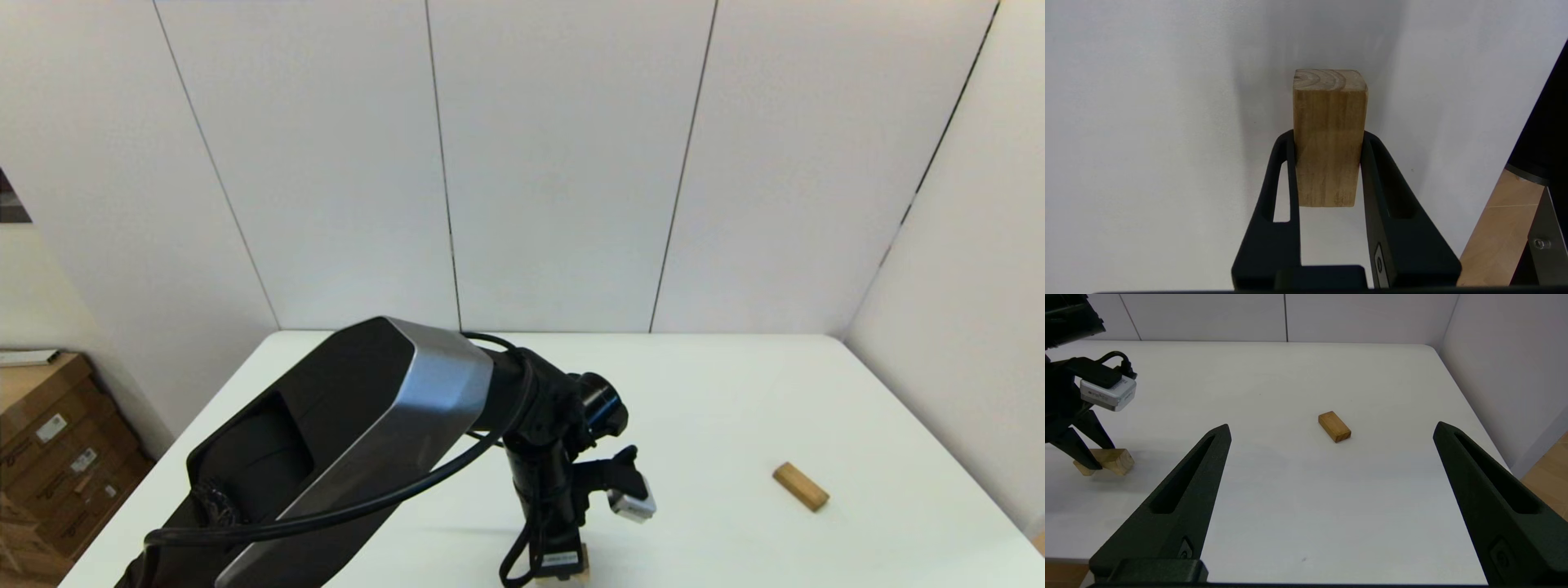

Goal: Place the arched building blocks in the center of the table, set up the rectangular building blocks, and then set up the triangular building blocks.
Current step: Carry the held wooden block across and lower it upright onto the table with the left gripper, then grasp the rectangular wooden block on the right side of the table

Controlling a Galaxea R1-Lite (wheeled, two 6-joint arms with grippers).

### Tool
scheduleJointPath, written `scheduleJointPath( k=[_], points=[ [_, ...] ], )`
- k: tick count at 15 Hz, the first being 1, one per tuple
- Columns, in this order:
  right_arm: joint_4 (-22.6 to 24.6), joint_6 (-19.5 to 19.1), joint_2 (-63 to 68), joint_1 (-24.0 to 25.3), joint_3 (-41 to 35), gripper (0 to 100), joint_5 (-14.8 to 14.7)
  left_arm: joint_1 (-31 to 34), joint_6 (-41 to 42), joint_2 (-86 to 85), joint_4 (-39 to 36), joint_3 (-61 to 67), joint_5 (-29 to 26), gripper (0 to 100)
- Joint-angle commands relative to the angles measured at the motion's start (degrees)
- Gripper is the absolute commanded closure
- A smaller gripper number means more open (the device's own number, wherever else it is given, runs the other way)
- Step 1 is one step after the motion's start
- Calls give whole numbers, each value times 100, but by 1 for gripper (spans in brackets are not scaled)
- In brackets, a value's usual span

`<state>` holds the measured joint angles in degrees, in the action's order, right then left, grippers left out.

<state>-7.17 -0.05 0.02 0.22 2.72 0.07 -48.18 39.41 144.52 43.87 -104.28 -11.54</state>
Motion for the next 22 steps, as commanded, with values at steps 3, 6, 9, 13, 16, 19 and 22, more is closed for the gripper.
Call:
scheduleJointPath(
  k=[3, 6, 9, 13, 16, 19, 22],
  points=[
    [-4, -4, -2, -4, 1, 0, 1, 1, 14, 6, 25, 4, -6, 100],
    [-4, -4, -2, 4, 1, 0, 1, 1, 23, 6, 25, -5, -6, 100],
    [-4, -4, -2, -4, 1, 0, 1, -7, 14, 6, 25, -5, -6, 100],
    [-4, -4, -2, -4, 1, 0, 1, -7, 23, 6, 25, -5, 3, 0],
    [-13, -4, -2, 4, 1, 0, 1, -16, 23, 15, 25, -22, 12, 0],
    [-4, -4, -2, 4, 1, 0, 1, -16, -13, 138, -37, -321, 29, 0],
    [-4, -4, -2, 4, 1, 0, 1, 10, -109, -135, -2, -708, 12, 0]
  ],
)
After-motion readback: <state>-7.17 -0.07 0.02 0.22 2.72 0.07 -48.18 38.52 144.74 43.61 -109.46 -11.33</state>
